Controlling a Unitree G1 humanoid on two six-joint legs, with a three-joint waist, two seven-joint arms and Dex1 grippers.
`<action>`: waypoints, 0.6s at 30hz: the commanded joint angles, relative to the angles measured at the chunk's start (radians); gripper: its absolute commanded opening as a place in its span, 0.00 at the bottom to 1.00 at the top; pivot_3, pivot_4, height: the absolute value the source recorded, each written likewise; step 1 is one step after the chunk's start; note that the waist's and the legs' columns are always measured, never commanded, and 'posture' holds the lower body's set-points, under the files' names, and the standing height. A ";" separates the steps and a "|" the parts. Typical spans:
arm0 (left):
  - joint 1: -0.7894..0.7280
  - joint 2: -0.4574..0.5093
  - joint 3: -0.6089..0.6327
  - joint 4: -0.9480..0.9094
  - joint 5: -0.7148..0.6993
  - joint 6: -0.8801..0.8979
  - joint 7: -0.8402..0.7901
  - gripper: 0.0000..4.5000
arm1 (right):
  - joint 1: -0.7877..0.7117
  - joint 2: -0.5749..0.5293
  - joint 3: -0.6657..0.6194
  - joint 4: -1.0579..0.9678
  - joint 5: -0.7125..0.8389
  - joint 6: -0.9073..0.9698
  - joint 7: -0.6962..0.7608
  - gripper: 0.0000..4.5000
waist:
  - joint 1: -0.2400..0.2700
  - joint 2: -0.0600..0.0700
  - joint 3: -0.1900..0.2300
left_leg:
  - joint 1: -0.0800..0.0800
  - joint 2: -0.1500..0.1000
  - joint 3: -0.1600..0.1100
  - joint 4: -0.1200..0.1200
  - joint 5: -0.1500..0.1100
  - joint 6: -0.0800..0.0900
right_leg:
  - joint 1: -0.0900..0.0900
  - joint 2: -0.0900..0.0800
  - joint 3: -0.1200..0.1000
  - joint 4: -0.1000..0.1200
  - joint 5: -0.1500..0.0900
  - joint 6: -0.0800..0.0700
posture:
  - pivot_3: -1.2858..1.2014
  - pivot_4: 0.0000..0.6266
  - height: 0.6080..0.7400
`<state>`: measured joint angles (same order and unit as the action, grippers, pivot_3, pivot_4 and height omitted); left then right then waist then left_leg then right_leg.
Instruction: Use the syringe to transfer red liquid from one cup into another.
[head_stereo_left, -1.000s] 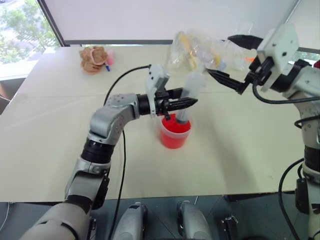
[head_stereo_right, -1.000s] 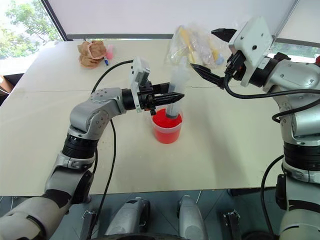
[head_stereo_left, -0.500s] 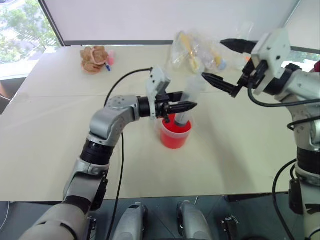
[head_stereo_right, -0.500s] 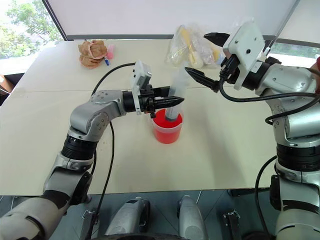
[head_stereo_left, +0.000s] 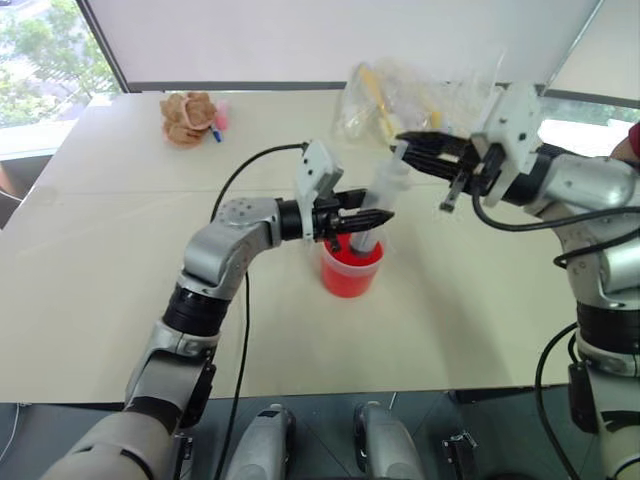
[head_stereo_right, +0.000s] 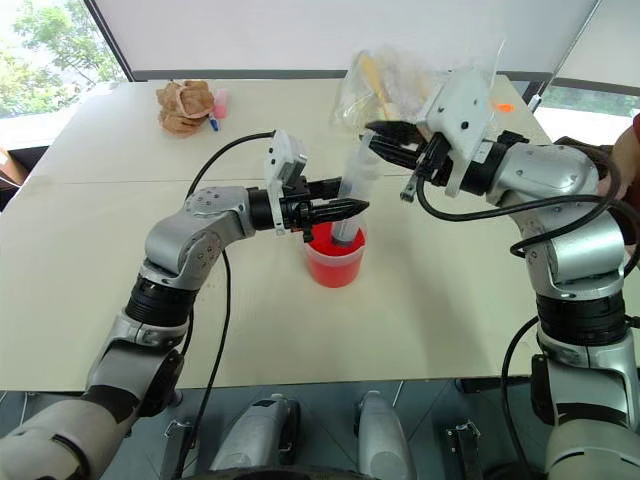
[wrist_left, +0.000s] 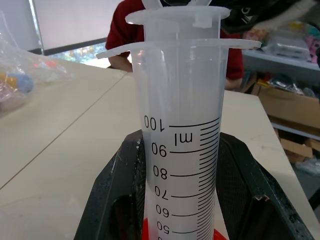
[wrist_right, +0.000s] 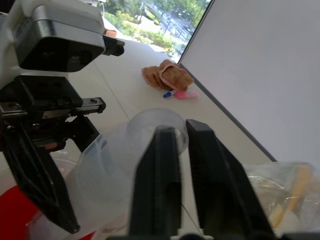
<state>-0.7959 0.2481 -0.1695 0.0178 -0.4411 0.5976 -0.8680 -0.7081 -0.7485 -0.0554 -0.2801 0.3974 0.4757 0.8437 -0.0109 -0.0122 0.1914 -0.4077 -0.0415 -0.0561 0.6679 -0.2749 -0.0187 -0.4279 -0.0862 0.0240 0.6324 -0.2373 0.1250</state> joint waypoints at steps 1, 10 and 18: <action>-0.010 -0.004 0.005 -0.003 0.007 -0.016 0.004 0.30 | -0.032 -0.007 -0.041 -0.022 -0.010 -0.034 -0.027 0.01 | 0.000 0.000 0.000 | 0.000 0.000 0.000 0.000 0.000 0.000 | 0.000 0.000 0.000 0.000 0.000 0.000 | 0.52 0.24 1.00; 0.013 -0.006 -0.001 -0.013 0.008 -0.019 0.010 0.30 | -0.131 0.027 -0.058 0.088 -0.084 -0.163 -0.091 0.01 | -0.001 0.000 0.000 | 0.000 0.000 0.000 0.000 0.000 0.000 | 0.000 0.000 0.000 0.000 0.000 0.000 | 0.52 0.24 1.00; 0.048 -0.007 -0.019 -0.026 0.009 -0.015 0.012 0.30 | -0.156 0.035 -0.059 0.118 -0.094 -0.195 -0.102 0.01 | 0.000 0.000 0.000 | 0.000 0.000 0.000 0.000 0.000 0.000 | 0.000 0.000 0.000 0.000 0.000 0.000 | 0.52 0.24 1.00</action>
<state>-0.7767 0.2352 -0.1377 0.0151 -0.4401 0.5623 -0.8258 -0.7916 -0.7003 -0.0161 -0.1606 0.3243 0.3185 0.8218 -0.0114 -0.0121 0.1914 -0.4075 -0.0415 -0.0562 0.6679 -0.2747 -0.0190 -0.4279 -0.0859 0.0241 0.6324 -0.2372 0.1249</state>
